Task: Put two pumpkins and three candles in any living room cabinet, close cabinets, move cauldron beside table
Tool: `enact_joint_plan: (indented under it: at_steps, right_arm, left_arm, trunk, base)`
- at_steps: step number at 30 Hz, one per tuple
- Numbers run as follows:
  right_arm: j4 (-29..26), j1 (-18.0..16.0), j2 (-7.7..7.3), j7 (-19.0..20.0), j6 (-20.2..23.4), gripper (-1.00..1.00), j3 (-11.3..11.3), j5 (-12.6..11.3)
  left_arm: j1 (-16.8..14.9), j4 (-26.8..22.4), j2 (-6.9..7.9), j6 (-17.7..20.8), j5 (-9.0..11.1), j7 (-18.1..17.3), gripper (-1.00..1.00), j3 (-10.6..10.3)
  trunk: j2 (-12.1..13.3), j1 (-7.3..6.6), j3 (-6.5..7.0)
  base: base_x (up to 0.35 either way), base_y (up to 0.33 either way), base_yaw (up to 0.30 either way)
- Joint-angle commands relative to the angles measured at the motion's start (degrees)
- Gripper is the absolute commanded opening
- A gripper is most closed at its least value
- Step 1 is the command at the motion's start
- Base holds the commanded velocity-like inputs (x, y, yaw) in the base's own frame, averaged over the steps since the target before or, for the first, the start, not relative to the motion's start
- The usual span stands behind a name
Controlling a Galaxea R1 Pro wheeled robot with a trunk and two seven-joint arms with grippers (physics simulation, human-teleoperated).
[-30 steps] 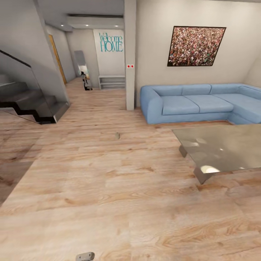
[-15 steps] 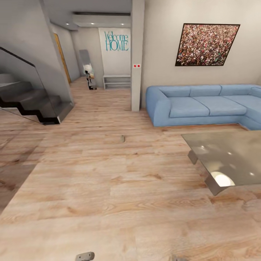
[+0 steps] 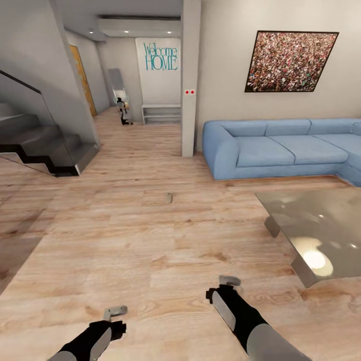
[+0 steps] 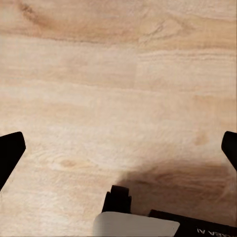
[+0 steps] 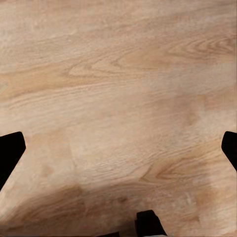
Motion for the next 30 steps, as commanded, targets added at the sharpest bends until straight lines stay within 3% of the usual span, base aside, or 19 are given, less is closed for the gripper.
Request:
enact_joint_plan:
  at_steps: [1, 5, 8, 15, 30]
  right_arm:
    - [-0.2, -1.4, 0.06, -0.5, 1.4, 1.00, 0.3, -0.6]
    - [-0.3, -4.3, 0.27, -0.5, 4.2, 1.00, 0.0, -0.7]
    - [-0.6, -4.7, 0.87, -0.5, 4.7, 1.00, -0.2, -0.7]
    - [-0.8, -4.8, 1.38, -0.4, 6.7, 1.00, 0.2, -0.2]
    - [-0.9, -4.7, 1.78, -0.1, 7.1, 1.00, 0.5, 0.0]
  left_arm:
    - [-0.3, -0.6, 0.83, 0.5, 0.7, 0.4, 1.00, 0.3]
    - [-1.2, -1.3, 2.05, 0.9, 0.7, 0.4, 1.00, 5.8]
    - [-1.5, -1.6, 2.13, 1.0, 0.7, 0.8, 1.00, 7.2]
    - [-1.7, -1.9, 0.37, 0.6, 0.8, 5.2, 1.00, 7.6]
    - [-1.6, -1.9, -0.62, 0.2, 0.8, 5.9, 1.00, 7.7]
  trunk:
    - [0.0, 0.04, -0.07]
    - [0.0, 0.04, -0.07]
    - [0.0, 0.04, -0.07]
    - [0.0, 0.04, -0.07]
    - [0.0, 0.04, -0.07]
  base:
    - [0.350, 0.000, 0.000]
    - [0.350, 0.000, 0.000]
    - [0.350, 0.000, 0.000]
    - [0.337, 0.101, 0.000]
    - [0.307, 0.208, 0.000]
